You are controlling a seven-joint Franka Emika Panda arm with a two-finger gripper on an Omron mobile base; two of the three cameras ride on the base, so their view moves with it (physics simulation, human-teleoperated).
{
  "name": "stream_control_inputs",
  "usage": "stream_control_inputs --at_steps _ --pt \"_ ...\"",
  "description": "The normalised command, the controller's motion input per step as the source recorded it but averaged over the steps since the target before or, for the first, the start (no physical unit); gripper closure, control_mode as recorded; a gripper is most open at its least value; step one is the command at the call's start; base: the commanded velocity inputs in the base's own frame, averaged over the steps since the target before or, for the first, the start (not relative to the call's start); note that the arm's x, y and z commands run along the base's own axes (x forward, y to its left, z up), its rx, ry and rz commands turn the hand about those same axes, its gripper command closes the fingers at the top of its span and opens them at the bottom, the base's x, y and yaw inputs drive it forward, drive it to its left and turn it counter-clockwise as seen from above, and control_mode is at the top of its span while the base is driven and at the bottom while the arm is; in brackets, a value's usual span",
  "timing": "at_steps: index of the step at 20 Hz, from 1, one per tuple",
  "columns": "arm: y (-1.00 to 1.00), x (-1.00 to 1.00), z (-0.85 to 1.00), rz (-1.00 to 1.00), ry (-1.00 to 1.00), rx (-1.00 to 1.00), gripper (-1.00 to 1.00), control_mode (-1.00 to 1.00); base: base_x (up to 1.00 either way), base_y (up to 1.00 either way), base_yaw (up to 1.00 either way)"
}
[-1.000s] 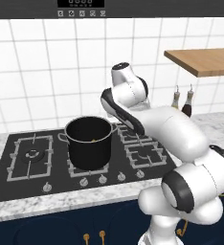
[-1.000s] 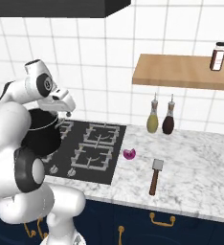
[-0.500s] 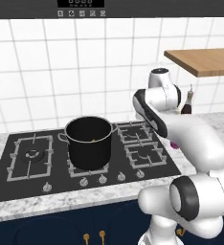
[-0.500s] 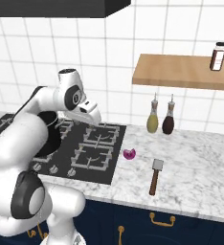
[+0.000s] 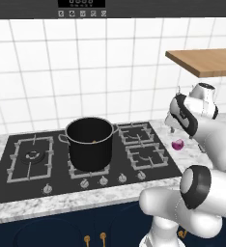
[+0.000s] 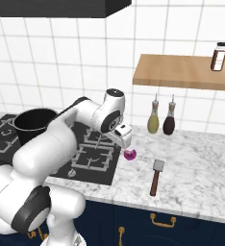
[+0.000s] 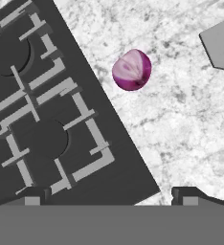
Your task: Put the cucumber and onion in the pot. Retrieve the spatula and lightly stir the vegetables in the pot.
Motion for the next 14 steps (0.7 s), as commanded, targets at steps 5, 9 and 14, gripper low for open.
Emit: stream_control_inputs --at_steps 5,9,14 --pt "-0.87 0.01 -0.45 -0.05 -0.01 0.13 -1.00 -1.00 0.00 0.00 0.00" --pt "-0.43 0.22 -0.49 0.00 -0.05 0.03 -1.00 -1.00 0.00 0.00 0.00" --pt "-0.09 0.40 -0.48 0.00 -0.08 0.02 -1.00 -1.00 0.00 0.00 0.00"
